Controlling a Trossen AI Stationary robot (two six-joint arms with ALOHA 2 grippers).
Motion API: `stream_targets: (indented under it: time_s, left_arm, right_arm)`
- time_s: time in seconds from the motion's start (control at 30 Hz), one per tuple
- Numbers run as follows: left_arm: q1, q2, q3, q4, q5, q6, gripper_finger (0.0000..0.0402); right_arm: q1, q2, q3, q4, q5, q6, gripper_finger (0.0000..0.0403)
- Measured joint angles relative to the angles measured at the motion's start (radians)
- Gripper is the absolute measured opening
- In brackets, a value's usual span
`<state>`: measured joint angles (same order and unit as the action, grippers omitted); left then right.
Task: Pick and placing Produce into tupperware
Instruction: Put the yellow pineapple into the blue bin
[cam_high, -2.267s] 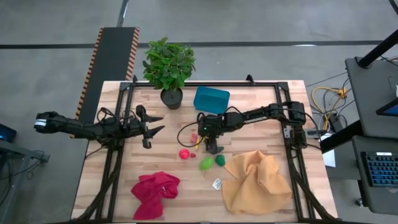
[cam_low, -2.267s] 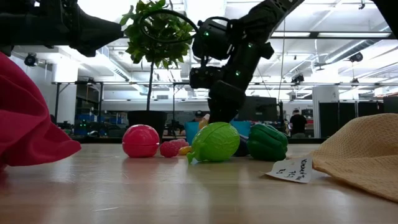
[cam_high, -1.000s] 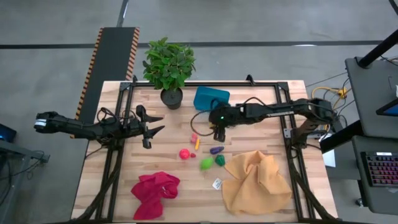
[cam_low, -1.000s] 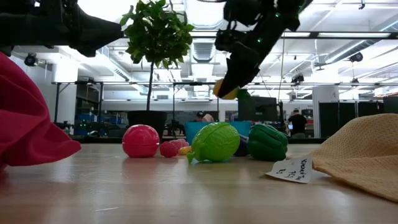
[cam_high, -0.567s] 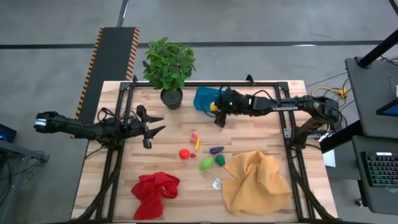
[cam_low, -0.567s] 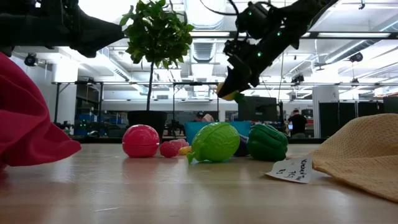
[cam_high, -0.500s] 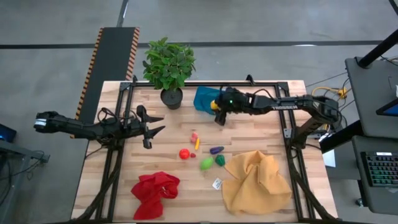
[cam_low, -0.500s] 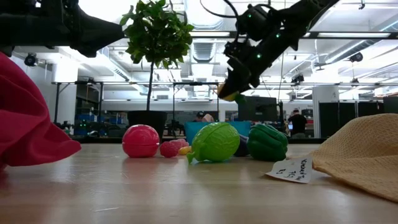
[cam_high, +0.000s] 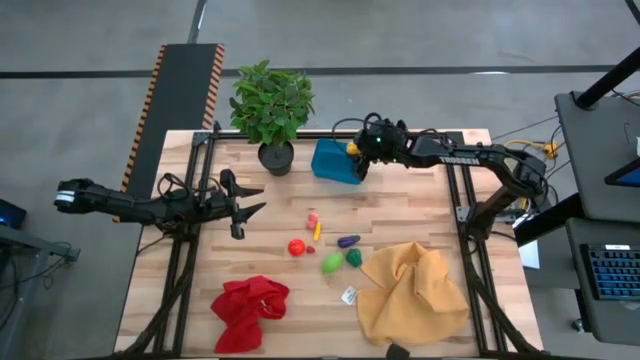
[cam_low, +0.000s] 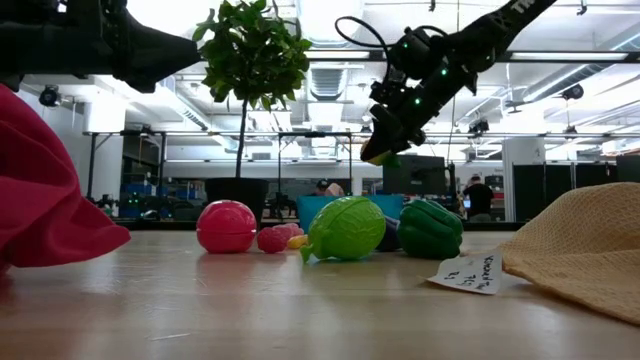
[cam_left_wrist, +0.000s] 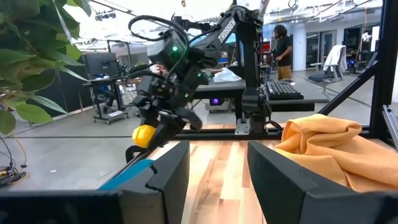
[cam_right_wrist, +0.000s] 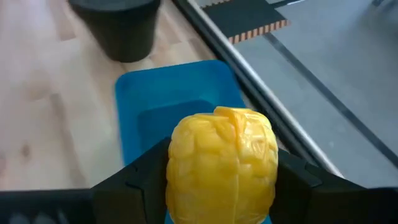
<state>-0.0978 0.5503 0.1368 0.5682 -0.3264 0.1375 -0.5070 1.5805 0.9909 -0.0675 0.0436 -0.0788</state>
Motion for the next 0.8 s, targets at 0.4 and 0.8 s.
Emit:
stream_targets:
  time_s: [0.4, 0.8]
  left_arm:
    - [0.0, -0.003, 0.0, 0.0, 0.0, 0.0, 0.0148]
    - [0.0, -0.001, 0.0, -0.001, 0.0, 0.0, 0.0148]
  right_arm:
    - [-0.035, 0.163, 0.075, 0.054, -0.08, -0.017, 0.0194]
    - [-0.035, 0.369, 0.361, -0.156, -0.095, -0.08, 0.0194]
